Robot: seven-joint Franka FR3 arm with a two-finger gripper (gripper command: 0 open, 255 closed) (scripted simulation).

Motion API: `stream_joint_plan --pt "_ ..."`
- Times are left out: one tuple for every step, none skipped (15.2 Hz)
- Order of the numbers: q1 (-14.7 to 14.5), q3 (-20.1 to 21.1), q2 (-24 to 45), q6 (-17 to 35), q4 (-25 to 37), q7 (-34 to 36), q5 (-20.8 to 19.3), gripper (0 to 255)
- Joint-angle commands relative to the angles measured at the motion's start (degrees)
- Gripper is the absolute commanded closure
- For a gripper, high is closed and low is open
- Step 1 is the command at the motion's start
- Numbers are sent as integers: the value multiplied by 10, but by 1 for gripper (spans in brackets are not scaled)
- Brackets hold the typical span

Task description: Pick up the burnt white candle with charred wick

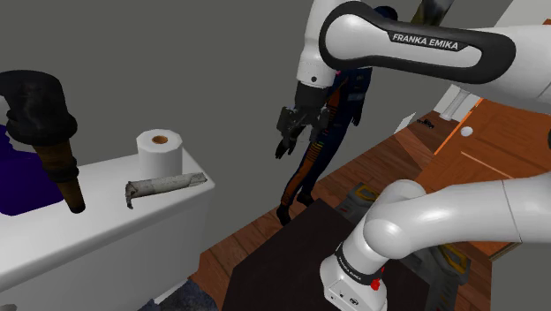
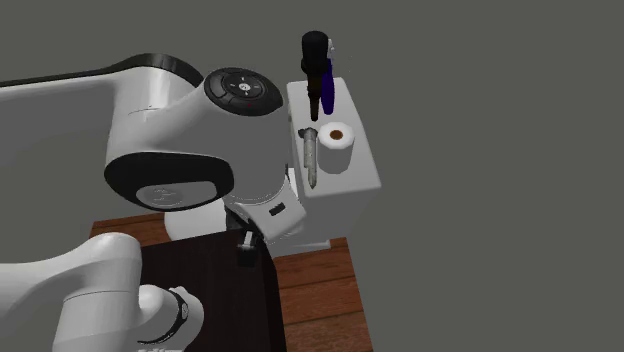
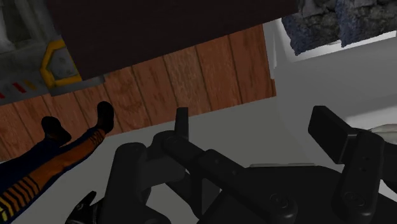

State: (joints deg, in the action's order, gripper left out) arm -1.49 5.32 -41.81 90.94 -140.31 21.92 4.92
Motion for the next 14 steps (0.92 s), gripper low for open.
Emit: stream_joint_plan --pt "-7 28 12 16 0 44 24 0" --pt "-10 41 21 24 2 64 35 0" --pt "-12 54 30 32 5 84 45 0" --pt "-14 67 39 41 9 104 54 0" --pt "-16 80 50 49 13 124 63 0" --pt "-18 93 62 58 19 143 71 0" --pt "-20 106 75 67 25 163 79 0" --pt "-21 118 88 77 32 183 86 0" --pt "-21 131 102 86 40 203 92 0" --pt "-22 144 117 95 49 222 97 0" --pt "-22 156 132 104 58 242 101 0" --pt "-21 168 149 114 68 262 103 0" --pt "-21 181 166 123 79 283 105 0" --pt "-20 193 184 132 91 303 106 0"
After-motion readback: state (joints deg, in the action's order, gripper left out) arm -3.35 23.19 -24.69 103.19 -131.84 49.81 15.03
